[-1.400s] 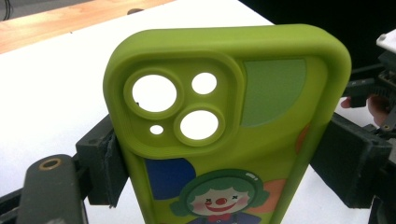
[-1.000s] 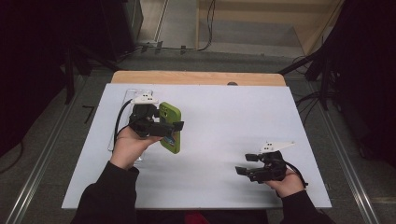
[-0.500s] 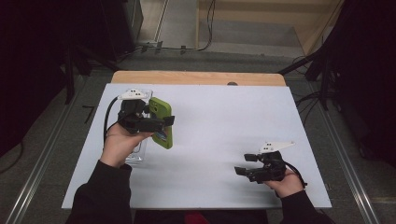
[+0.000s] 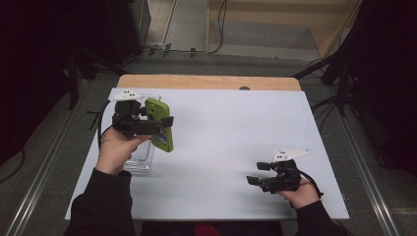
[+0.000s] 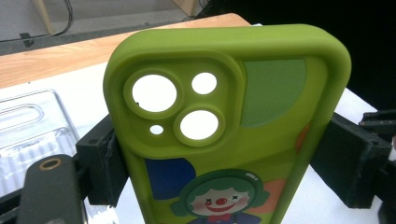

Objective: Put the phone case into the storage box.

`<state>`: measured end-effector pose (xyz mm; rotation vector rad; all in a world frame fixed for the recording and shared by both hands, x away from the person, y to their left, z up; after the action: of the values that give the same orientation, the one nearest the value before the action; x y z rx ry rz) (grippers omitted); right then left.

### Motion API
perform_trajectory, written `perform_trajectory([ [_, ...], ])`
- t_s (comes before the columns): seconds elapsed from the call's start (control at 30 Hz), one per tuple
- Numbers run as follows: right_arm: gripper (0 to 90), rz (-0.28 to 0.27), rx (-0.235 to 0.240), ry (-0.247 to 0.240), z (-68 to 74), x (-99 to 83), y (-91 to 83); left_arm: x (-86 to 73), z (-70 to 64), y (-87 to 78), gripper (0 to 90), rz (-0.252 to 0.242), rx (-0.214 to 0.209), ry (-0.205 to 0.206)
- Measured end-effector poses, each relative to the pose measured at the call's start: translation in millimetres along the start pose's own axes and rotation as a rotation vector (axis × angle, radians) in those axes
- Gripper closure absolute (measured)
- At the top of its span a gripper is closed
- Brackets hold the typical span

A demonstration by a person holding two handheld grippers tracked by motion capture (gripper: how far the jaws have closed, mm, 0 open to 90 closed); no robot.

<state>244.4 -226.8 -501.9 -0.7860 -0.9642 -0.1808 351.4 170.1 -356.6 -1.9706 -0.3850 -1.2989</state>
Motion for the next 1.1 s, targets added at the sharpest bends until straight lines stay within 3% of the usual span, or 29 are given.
perform_trajectory([
  [0.77,25.1,0.005,-0.001,0.011,-0.6,-0.3,0.5,2.3,23.5,-15.4,16.4,-0.028,0.127,-0.01],
  [0.97,25.1,0.005,-0.002,0.011,-0.7,-0.3,0.4,1.0,30.8,-17.4,16.4,-0.038,0.144,-0.03],
  [1.1,25.1,0.004,-0.002,0.009,-0.8,-0.3,0.6,-0.4,37.2,-18.2,16.4,-0.044,0.181,-0.03],
])
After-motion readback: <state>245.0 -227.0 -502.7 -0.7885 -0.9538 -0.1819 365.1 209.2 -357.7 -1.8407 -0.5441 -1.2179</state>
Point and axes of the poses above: each handheld gripper's, and its own axes: y roughly forward along the jaws, x roughly out of its top, z roughly to its left, the point moved 2 cm from there along y, roughly forward along the jaws, and after that the axes turned 9 degrees about -z, right-handed, at the moved point
